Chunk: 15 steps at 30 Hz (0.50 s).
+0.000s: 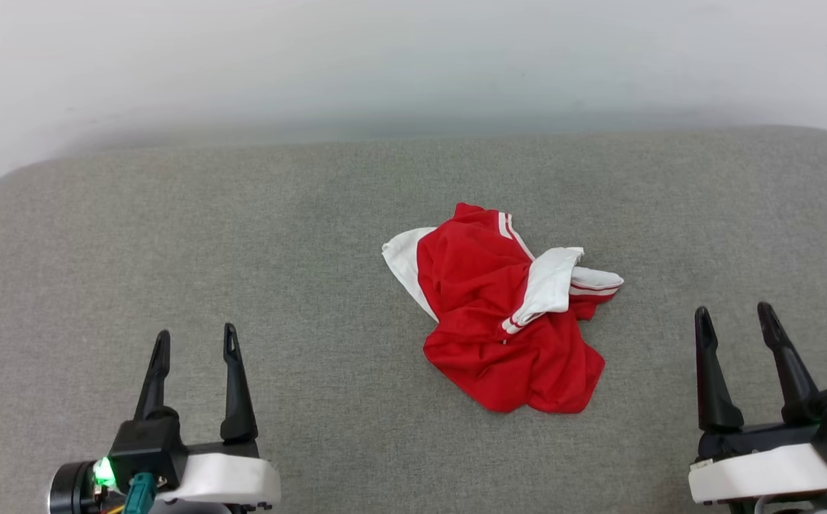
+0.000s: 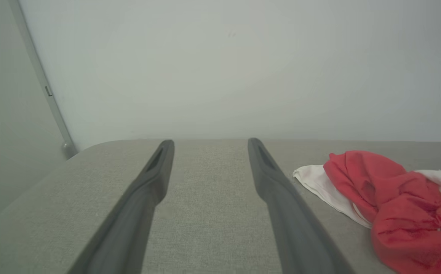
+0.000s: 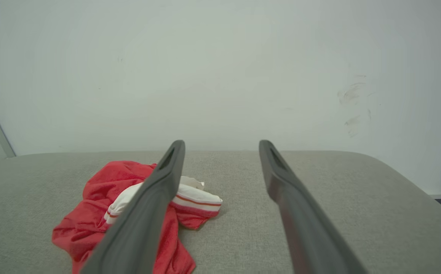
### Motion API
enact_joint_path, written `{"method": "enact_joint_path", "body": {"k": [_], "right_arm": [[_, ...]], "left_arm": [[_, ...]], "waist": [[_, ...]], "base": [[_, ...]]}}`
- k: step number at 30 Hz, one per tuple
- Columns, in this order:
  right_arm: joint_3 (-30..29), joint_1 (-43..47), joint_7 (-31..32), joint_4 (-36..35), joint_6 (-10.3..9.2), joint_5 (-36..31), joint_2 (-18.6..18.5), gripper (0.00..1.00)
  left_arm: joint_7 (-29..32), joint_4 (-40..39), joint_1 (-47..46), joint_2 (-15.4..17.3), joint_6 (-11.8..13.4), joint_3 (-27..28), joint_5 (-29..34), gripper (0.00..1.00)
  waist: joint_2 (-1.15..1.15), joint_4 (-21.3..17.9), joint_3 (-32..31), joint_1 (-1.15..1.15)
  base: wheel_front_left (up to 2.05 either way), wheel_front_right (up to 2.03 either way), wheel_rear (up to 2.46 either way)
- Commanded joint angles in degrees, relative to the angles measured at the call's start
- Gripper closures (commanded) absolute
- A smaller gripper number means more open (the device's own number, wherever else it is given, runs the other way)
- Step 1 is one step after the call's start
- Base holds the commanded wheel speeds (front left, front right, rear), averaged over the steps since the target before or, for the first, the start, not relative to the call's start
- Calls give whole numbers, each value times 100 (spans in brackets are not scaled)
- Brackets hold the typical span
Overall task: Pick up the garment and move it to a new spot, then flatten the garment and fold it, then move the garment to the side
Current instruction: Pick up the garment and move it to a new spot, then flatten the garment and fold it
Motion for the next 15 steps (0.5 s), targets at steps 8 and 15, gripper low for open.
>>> {"method": "enact_joint_path", "body": {"k": [8, 15], "right_arm": [[33, 371, -12, 71, -4, 80, 7, 0], [62, 498, -12, 76, -4, 88, 7, 0]], "left_arm": [[-15, 168, 417, -470, -535, 434, 401, 0], [-15, 242, 580, -679, -817, 673, 608, 0]], "waist": [[0, 29, -283, 0], [0, 18, -374, 0]], "base": [[0, 0, 0], [0, 0, 0]]}}
